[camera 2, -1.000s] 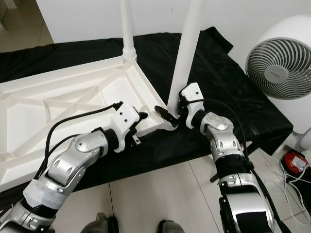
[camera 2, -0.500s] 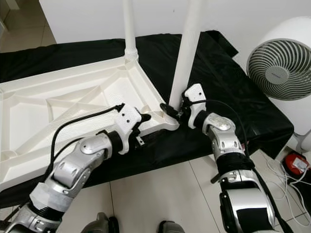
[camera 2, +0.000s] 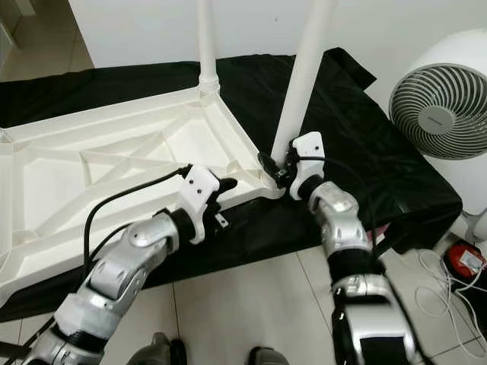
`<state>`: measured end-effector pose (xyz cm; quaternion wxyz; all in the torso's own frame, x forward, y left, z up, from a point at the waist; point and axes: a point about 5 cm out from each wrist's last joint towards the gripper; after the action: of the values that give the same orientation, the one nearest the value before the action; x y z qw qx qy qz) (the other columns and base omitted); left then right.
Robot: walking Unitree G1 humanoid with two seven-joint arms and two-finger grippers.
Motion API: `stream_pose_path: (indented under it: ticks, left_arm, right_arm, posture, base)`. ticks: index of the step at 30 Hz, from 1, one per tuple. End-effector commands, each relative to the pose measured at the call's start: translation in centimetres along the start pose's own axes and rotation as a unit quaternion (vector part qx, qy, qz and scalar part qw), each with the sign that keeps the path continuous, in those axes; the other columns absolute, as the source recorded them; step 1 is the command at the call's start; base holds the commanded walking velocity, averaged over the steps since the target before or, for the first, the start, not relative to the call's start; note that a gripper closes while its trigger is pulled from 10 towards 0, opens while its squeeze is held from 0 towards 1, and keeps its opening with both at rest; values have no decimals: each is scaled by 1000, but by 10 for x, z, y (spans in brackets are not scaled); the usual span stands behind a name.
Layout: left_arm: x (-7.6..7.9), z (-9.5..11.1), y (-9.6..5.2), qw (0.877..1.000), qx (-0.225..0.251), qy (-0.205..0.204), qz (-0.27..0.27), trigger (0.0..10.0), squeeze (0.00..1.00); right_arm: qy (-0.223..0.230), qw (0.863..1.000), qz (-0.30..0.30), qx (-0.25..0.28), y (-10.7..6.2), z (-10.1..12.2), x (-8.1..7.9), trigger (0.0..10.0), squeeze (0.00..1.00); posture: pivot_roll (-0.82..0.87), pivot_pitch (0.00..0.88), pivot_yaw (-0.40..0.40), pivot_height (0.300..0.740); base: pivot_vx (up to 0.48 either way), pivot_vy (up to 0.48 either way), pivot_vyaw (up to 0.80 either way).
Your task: Building children table
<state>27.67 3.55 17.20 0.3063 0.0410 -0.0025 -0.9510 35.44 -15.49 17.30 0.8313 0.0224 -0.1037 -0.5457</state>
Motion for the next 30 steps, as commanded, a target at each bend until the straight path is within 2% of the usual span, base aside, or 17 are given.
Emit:
stream_pose_path:
  ticks: [1,3,4,6,7,8,16,17,21,22,26,27,30]
  left_arm:
    - [3,0,0,1000,0,7,4,10000,0]
    - [3,0,0,1000,0,7,4,10000,0]
    - [1,-1,-1,1000,1,9,3,10000,0]
    - [-2,-1,-2,1000,0,9,7,10000,0]
    - [-2,-1,-2,1000,0,9,7,10000,0]
    - [-4,-2,-3,1000,-1,10,9,10000,0]
    - [-3,-2,-5,1000,-4,11,7,10000,0]
    - [-3,-3,-4,1000,-5,12,6,10000,0]
    - [-3,-3,-4,1000,-6,13,3,10000,0]
    - [-3,-3,-4,1000,-7,14,2,10000,0]
    - [-4,-3,-4,1000,-8,15,3,10000,0]
    - [-4,-2,-4,1000,-7,17,5,10000,0]
    - [-4,-2,-4,1000,-6,18,5,10000,0]
  right_arm:
    - [20,999,-47,-9,-4,-3,-9,0,0]
    - [20,999,-47,-9,-4,-3,-9,0,0]
    - [30,996,-81,-12,-7,-2,-17,0,0]
    - [39,994,-100,-12,-11,1,-29,0,0]
    - [39,994,-100,-12,-11,1,-29,0,0]
    - [38,992,-117,-11,-15,4,-39,0,0]
    - [49,989,-138,-17,-22,7,-51,0,0]
    - [44,988,-145,-21,-22,7,-46,10000,0]
    - [39,987,-150,-32,-21,7,-28,10000,16]
    - [40,989,-141,-32,-20,7,-25,10000,1000]
    - [33,993,-109,-26,-18,11,-20,10000,1000]
    - [14,997,-67,-21,-16,14,-17,10000,1000]
    - [-3,1000,-25,-16,-15,17,-15,10000,1000]
  posture:
    - [-56,112,1,740]
    - [-56,112,1,740]
    - [-56,112,1,740]
    - [-65,117,-1,740]
    - [-65,117,-1,740]
    - [-67,118,0,740]
    - [-67,118,0,740]
    - [-74,116,1,740]
    - [-73,114,1,740]
    - [-73,114,1,740]
    - [-70,112,-1,740]
    - [-67,107,-2,740]
    - [-67,104,-3,740]
  base:
    - [0,0,0]
    - [0,0,0]
    - [0,0,0]
    - [0,0,0]
    - [0,0,0]
    - [0,0,0]
    - [0,0,0]
    - [0,0,0]
    - [0,0,0]
    - [0,0,0]
    - [0,0,0]
    - [0,0,0]
    - [0,0,0]
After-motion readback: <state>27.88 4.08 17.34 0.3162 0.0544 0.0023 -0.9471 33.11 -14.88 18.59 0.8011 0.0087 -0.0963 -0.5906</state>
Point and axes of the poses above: a point about 5 cm out from each wrist's last joint towards the gripper, its own y axis pointing out of the wrist towards the gripper, its own z axis along the axis of the wrist's last joint, x = y × z, and after that the axes turned 2 degrees about -y, right-handed
